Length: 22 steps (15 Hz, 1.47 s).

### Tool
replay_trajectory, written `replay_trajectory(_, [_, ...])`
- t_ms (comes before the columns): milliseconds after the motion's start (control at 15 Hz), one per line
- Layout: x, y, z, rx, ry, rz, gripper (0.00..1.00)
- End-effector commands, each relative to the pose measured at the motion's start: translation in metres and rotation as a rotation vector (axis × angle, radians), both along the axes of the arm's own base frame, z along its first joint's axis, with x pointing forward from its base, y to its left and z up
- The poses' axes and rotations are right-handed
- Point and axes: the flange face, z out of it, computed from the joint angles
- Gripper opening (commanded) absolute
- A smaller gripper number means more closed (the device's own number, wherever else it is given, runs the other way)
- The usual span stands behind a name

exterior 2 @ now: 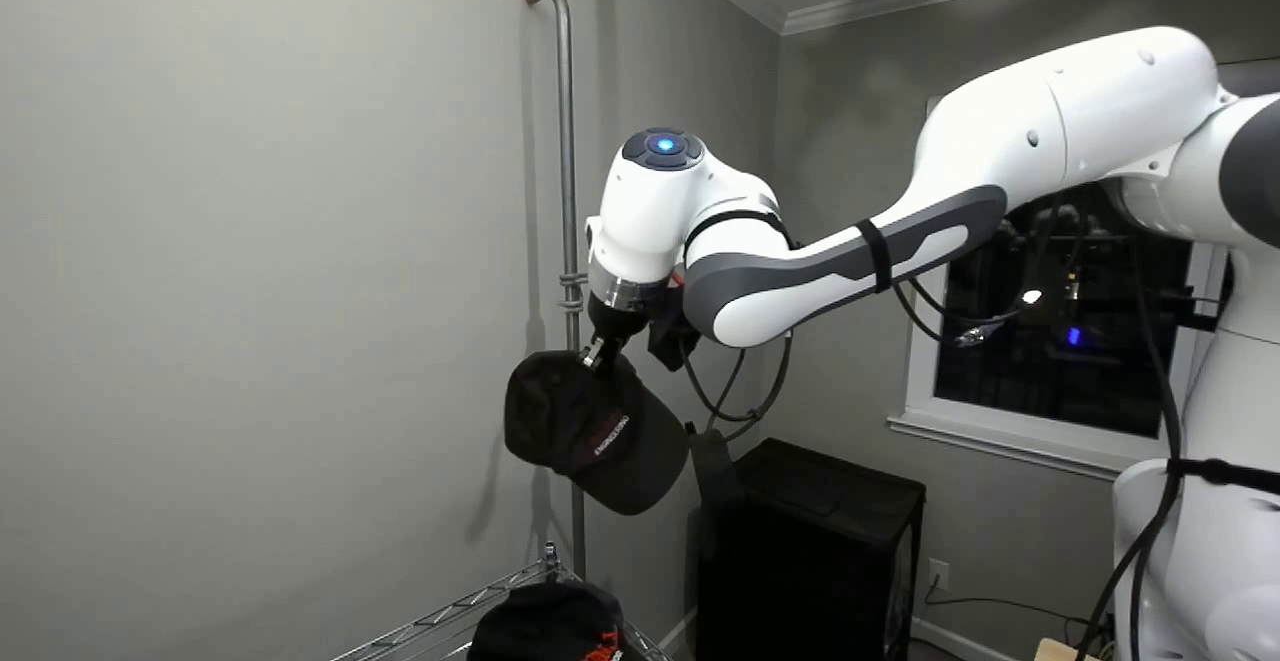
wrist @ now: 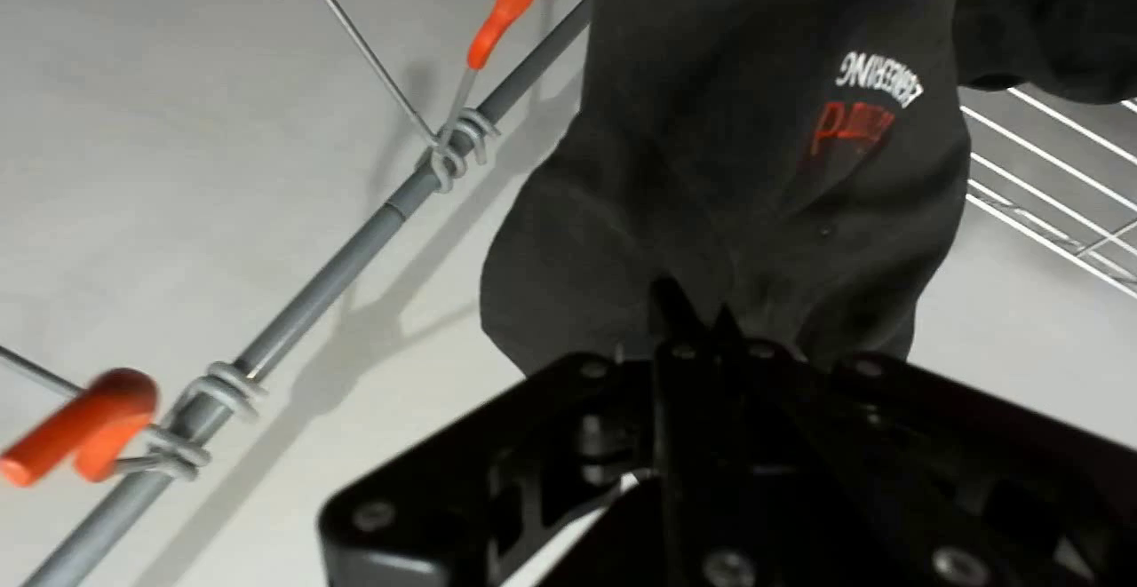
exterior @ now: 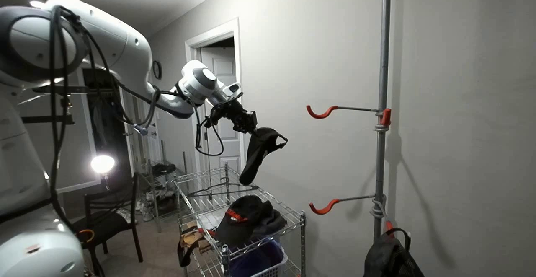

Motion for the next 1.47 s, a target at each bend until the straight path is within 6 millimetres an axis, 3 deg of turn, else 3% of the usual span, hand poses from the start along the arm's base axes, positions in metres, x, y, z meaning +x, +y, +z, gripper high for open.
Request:
replay_trajectory(0, [-0.026,-0.048,0.014,-0.009,-0.059,-0.116,0.00])
replay_trajectory(733, [-0.059,-0.210,0.007,0.086,-0.100,-0.507,0.00])
replay_trajectory(1067, [-0.047,-0.257,0.021,0.127,-0.166,-0.562,0.00])
replay_trajectory(1400, [-0.033,-0.304,0.049,0.165,-0.287,-0.557,0.00])
